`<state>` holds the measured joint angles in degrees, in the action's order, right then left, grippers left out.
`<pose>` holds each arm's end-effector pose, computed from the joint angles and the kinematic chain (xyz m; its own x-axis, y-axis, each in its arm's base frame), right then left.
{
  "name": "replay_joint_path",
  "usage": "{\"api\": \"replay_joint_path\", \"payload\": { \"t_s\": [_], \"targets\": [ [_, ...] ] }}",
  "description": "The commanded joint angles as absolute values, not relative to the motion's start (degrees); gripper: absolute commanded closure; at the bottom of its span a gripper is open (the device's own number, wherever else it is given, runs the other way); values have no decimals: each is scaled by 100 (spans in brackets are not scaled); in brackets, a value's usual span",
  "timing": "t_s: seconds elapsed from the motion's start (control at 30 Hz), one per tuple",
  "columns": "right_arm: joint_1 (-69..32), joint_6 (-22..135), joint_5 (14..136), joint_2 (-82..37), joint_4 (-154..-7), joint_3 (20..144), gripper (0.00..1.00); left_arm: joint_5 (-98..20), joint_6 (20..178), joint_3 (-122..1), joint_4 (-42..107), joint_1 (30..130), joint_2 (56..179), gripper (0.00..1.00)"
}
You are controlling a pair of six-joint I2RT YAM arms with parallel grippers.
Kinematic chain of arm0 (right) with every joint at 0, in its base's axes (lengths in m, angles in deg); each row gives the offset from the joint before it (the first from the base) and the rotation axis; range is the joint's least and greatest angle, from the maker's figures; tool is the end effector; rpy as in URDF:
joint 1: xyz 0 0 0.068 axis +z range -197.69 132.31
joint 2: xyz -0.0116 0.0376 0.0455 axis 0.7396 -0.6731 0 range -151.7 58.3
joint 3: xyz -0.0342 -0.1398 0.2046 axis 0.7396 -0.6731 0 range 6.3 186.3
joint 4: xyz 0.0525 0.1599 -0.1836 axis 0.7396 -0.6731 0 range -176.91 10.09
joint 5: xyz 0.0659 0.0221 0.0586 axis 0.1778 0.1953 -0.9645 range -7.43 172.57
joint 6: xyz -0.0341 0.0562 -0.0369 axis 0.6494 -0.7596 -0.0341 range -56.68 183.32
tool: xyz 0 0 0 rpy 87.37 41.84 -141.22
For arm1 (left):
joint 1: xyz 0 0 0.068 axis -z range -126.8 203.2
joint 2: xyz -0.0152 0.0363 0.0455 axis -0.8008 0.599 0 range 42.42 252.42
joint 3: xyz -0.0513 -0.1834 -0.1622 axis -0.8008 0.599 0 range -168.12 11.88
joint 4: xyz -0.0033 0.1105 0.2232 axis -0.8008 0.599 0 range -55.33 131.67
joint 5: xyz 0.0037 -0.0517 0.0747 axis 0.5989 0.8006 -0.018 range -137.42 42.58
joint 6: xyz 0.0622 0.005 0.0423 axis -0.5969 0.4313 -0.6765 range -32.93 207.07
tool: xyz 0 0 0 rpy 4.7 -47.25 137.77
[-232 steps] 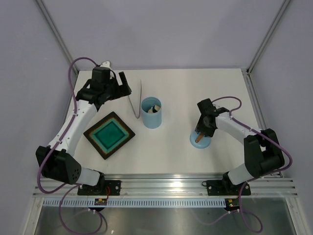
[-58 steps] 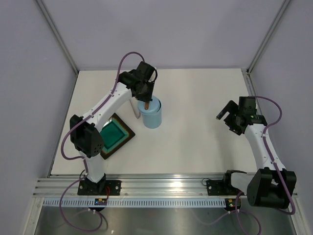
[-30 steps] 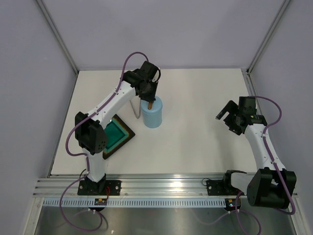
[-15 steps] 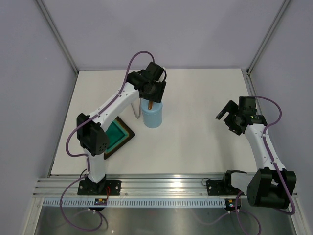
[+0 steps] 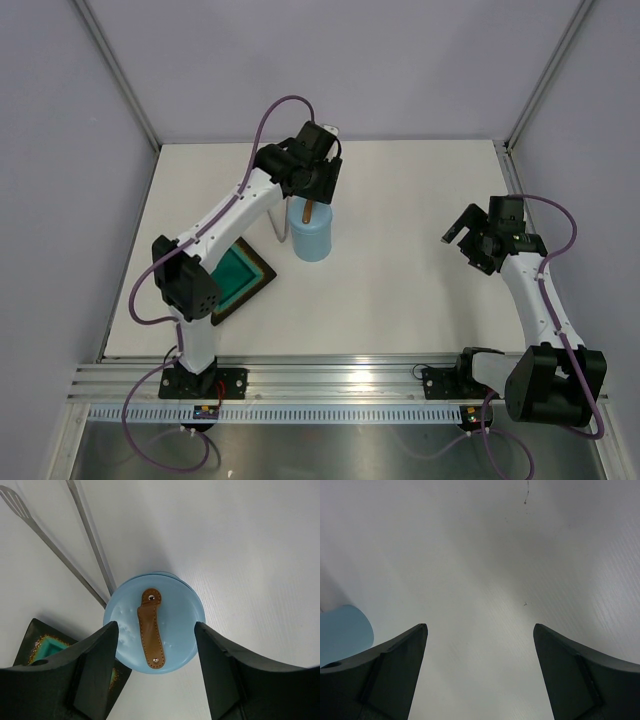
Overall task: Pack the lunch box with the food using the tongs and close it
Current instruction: Close the box lid on the packing box.
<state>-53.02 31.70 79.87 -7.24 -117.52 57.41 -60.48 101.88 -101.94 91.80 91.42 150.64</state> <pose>0.2436 -0.0197 0.2243 -0.6350 0.5851 -0.5043 0.4658 0.8109 0.3543 0.3268 -0.2389 0.3179 -0.7205 0.2505 -0.6466 0.3187 0.9478 0.0120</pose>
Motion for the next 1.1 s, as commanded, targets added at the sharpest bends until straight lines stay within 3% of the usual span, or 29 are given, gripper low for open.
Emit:
{"api": "replay_joint_path", "payload": {
  "t_s": [0.0, 0.23, 0.87, 1.07],
  "targets": [
    [-5332, 3326, 7879, -648, -11788, 5974, 5, -6306, 10192, -10195, 8996, 9126, 15157, 35],
    [-5323, 3466, 7976, -657, -11920, 5974, 5, -6219, 10386, -9887, 9013, 9126, 15632, 43],
    [-5323, 3475, 7862, -727, -11990, 6141, 5, -6491, 10438, -10273, 9013, 9117, 14393, 41],
    [-5323, 3475, 7844, -727, -11973, 6106, 5, -6483, 10596, -9712, 9049, 9117, 14455, 41]
  ]
}}
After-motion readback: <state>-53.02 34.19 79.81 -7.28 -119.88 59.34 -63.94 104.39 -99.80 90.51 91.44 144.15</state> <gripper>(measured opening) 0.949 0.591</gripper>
